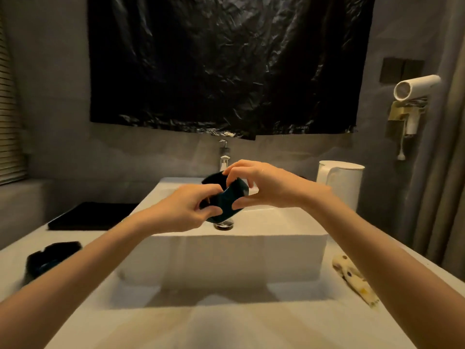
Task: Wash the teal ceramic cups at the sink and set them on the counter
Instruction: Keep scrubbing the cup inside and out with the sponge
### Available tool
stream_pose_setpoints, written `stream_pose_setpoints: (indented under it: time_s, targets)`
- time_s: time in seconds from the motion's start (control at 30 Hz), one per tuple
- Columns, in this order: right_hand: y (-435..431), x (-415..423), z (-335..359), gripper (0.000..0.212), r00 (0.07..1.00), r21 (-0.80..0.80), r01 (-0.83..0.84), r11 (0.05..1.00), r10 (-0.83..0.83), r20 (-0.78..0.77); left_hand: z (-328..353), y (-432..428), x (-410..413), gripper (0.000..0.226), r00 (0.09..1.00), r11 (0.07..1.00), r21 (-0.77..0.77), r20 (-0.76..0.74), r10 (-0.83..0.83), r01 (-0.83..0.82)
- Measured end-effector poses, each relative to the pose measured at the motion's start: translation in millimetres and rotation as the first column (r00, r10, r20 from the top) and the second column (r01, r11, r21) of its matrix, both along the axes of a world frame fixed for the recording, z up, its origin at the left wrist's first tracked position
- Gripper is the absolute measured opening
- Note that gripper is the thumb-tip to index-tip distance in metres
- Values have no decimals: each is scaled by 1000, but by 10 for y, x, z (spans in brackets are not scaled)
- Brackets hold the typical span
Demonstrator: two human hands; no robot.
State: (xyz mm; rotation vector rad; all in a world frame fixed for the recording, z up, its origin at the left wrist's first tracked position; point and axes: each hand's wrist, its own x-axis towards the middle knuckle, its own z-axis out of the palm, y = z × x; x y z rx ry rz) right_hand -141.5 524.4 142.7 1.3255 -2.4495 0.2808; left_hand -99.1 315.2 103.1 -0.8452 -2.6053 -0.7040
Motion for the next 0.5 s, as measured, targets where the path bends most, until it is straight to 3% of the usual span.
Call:
stream_pose_setpoints:
  time_s: [0.17,0.33,0.43,0.5]
  targets:
    - [-729,89,-55,23,990,27,-133,991,134,-45,-61,-683,199,15,975,970,-168,-161,150,-177]
    - [-1490,108,-302,24,954,-65,-270,961,259,-150,-63,-1367,548,14,909,865,-295,-229,349,-406]
    - [-1939,160,-477,24,935,-123,-344,931,327,-137,-146,-1744,763,35,819,816,-176,-302,488,-551]
    - [-2224,211,-624,26,922,-163,-385,908,373,-102,-248,-1998,909,64,731,754,-60,-304,611,-654]
